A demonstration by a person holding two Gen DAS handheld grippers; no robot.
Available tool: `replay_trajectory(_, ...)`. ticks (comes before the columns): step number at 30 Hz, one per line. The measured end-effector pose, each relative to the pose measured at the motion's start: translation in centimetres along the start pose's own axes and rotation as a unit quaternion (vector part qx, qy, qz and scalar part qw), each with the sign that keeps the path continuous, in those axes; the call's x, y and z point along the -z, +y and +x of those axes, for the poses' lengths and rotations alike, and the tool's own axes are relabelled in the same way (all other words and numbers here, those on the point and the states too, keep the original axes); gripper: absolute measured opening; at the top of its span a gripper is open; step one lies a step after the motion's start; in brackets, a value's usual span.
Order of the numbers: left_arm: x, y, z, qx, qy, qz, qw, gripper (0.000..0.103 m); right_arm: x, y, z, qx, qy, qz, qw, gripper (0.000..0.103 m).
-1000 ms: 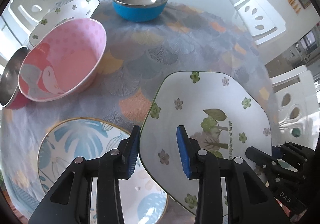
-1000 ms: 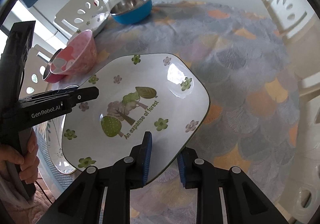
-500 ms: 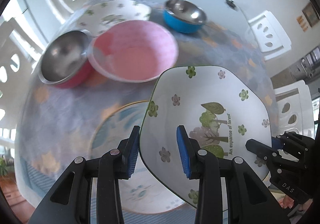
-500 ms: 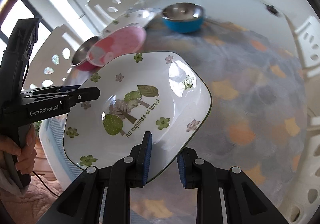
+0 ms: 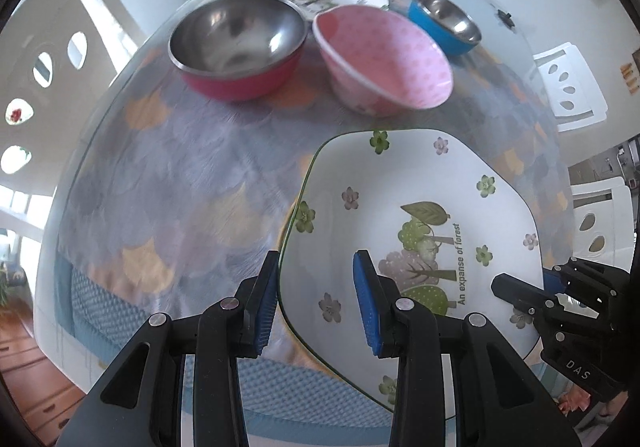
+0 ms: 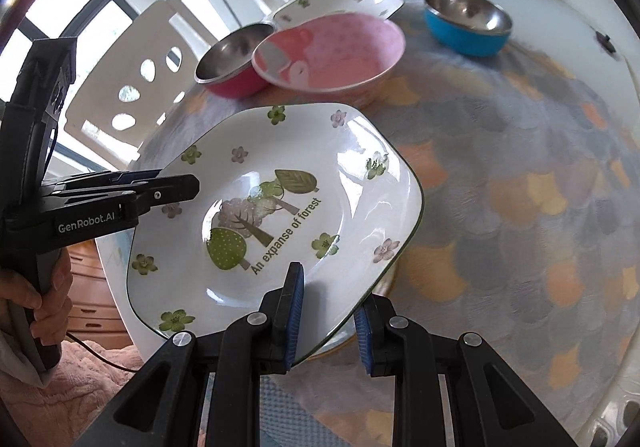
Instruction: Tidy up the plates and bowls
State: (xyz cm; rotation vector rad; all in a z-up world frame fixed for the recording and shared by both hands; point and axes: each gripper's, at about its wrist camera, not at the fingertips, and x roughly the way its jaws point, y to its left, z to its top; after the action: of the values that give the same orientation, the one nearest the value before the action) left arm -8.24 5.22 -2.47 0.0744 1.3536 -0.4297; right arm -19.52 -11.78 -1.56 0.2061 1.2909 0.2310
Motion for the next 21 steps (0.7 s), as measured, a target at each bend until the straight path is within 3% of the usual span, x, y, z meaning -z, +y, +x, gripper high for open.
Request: replay_trajectory(21, 1.5, 0.8, 2.5, 0.009, 0.041, 0.021, 0.9989, 0.032, 0.9, 0.1, 2.7, 0.012, 0.034, 0.032, 0.999, 0.022)
